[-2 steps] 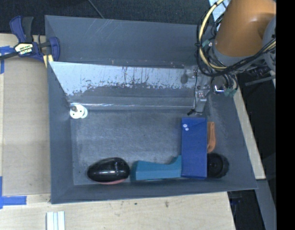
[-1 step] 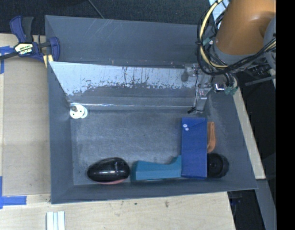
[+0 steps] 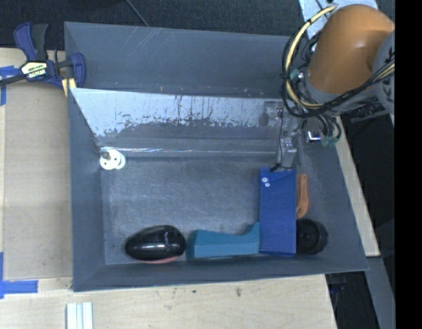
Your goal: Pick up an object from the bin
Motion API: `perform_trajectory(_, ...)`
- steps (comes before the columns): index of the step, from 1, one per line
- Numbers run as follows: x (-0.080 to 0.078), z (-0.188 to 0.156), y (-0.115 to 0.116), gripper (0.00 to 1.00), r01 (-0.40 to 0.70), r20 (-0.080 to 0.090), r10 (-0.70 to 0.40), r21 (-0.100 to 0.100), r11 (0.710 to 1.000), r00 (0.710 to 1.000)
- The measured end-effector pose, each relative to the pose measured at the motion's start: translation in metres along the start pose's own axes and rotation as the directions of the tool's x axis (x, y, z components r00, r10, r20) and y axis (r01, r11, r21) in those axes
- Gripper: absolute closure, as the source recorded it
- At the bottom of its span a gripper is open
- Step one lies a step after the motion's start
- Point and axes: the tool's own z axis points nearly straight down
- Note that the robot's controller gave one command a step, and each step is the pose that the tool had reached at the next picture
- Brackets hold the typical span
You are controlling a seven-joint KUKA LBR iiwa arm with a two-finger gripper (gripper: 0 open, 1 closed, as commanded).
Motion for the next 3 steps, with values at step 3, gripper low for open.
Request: perform_trajectory(3, 0.009, 0.078, -0.062, 0.0, 0.039, 0.0, -0.039, 0.001, 0.999, 0.999)
